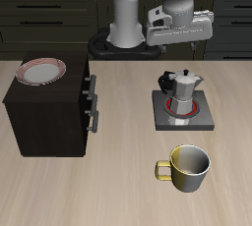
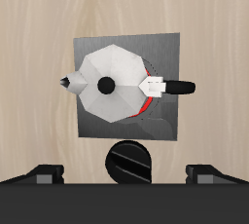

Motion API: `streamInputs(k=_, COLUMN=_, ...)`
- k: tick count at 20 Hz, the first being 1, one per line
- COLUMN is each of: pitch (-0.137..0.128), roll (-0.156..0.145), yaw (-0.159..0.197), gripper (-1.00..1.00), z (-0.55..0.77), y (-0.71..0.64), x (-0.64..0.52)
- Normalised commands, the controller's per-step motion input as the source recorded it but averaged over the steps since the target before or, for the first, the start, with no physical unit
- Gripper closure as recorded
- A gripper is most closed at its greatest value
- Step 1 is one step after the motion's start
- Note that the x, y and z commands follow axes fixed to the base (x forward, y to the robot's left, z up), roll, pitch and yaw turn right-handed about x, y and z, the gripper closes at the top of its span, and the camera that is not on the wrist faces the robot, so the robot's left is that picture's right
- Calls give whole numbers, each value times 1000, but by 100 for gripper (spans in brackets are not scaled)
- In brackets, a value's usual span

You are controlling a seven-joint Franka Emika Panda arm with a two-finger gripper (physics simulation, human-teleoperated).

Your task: Place moka pot on the flat stove and turn off the stove

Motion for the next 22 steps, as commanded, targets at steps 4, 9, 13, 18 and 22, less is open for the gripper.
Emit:
streamInputs(k=4, pitch=-27, roll=-3, yaw=75, gripper=-100, z=117, y=-17, x=-234)
streamInputs(k=9, pitch=-13, roll=4, yaw=66, gripper=-100, z=106, y=46, x=-277)
streamInputs(k=13, pitch=-8, roll=0, yaw=29, gripper=-100, z=41, y=-25, x=-156)
streamInputs(k=18, pitch=6, roll=1, yaw=38, gripper=-100, z=-41, y=-73, x=-197)
streamInputs(k=22, pitch=30, roll=2, yaw=79, gripper=-100, z=-54, y=-50, x=-145)
